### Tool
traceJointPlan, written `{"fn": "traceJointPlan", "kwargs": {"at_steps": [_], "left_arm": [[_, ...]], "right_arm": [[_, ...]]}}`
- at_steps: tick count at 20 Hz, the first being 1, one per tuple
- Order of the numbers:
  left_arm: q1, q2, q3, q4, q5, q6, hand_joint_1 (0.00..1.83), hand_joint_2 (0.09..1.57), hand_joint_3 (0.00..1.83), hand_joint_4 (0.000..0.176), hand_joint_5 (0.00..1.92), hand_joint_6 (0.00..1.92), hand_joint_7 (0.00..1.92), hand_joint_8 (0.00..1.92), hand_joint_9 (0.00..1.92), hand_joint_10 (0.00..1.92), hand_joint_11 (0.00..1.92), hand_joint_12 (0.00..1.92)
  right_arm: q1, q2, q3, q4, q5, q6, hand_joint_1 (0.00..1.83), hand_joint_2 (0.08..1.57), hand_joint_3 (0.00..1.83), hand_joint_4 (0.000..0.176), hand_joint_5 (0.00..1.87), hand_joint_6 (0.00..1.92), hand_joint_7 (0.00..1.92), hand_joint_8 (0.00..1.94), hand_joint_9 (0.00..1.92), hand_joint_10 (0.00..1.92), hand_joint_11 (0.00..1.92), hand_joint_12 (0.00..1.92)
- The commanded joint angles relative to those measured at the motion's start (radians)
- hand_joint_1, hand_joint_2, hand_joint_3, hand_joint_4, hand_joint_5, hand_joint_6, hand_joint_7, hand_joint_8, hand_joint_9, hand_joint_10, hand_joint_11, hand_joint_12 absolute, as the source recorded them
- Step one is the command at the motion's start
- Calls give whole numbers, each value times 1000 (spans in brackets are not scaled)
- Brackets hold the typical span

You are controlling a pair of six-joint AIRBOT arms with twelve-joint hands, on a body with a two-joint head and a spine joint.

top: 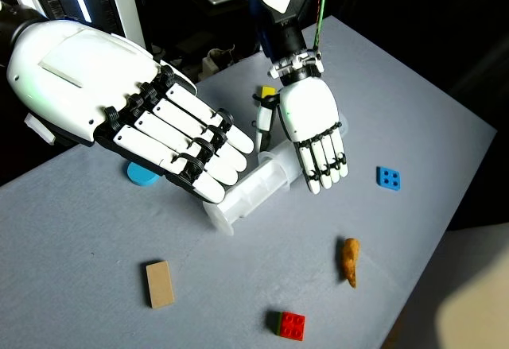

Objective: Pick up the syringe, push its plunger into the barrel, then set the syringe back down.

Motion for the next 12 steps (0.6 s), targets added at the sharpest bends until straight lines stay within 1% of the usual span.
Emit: {"fn": "traceJointPlan", "kwargs": {"at_steps": [1,5,6,7,8,9,11,12], "left_arm": [[-1,-2,4,70,24,-1,585,1059,0,0,0,0,0,0,0,0,0,0],[13,-15,25,83,6,-1,611,1053,0,0,0,0,0,0,0,0,0,0],[15,-19,30,83,1,-1,624,1059,0,0,0,0,0,0,0,0,0,0],[16,-23,36,83,-4,-1,585,1073,5,0,0,0,0,0,0,0,0,0],[17,-26,41,83,-8,-1,585,1073,5,0,0,0,0,0,0,0,0,0],[18,-29,45,84,-11,-1,646,1068,2,0,16,5,0,0,0,0,0,0],[18,-32,51,92,-20,-1,619,1072,3,0,17,4,0,0,0,0,0,0],[18,-32,52,92,-22,-1,645,1075,4,0,21,5,0,0,0,0,0,0]], "right_arm": [[15,6,1,-64,47,8,160,1122,4,0,101,0,78,0,64,0,0,269],[15,6,4,-64,43,16,179,1128,2,0,85,0,61,0,52,0,0,218],[15,6,5,-64,42,17,225,1126,1,0,95,3,64,1,53,0,0,210],[15,6,5,-64,41,18,226,1126,0,0,92,2,63,0,53,0,0,209],[16,6,6,-64,41,19,226,1126,0,0,92,2,63,0,53,0,0,209],[16,6,6,-64,40,19,209,1122,0,0,86,3,59,2,51,2,0,213],[16,6,6,-64,40,20,217,1121,0,0,92,2,66,2,57,2,0,215],[17,6,7,-64,39,20,228,1118,0,0,96,3,72,3,63,3,0,218]]}}
